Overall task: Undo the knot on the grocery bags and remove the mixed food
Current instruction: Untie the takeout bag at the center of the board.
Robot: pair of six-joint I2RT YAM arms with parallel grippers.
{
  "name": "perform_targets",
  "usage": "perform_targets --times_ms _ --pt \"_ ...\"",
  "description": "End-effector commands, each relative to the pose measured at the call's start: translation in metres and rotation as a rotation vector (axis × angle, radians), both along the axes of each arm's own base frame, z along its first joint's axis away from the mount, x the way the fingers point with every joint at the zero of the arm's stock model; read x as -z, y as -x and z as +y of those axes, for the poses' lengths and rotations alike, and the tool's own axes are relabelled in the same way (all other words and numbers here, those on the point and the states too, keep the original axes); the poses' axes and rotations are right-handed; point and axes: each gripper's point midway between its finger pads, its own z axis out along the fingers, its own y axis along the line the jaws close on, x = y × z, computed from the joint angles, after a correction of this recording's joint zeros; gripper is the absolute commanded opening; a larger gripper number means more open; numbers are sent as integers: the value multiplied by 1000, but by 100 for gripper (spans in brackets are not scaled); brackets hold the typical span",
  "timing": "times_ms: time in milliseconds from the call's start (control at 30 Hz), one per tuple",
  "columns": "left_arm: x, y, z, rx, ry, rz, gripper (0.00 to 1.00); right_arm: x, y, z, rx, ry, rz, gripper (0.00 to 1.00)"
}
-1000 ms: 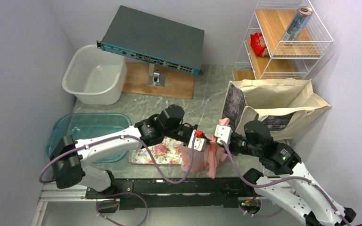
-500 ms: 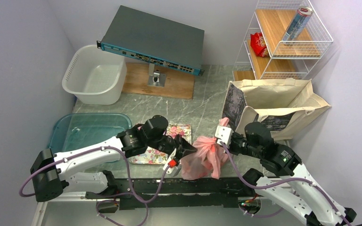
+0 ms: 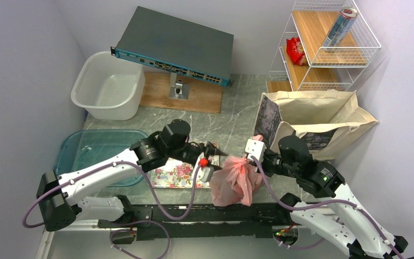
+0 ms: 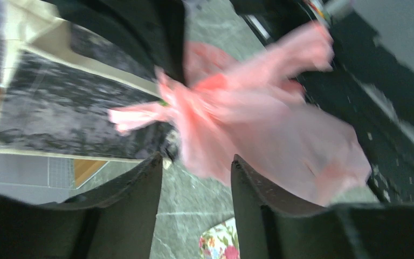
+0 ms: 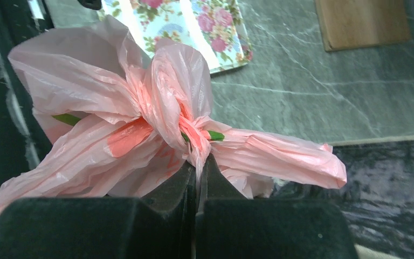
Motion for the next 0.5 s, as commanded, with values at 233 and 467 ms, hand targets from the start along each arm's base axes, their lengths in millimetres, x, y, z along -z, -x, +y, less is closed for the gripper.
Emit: perform_targets --times_ms 233,467 --pt "-62 6 -30 -51 158 93 39 -40 12 33 -76 -188 77 0" --pt "-49 10 -41 -62 130 52 40 -40 17 38 -93 -207 117 0"
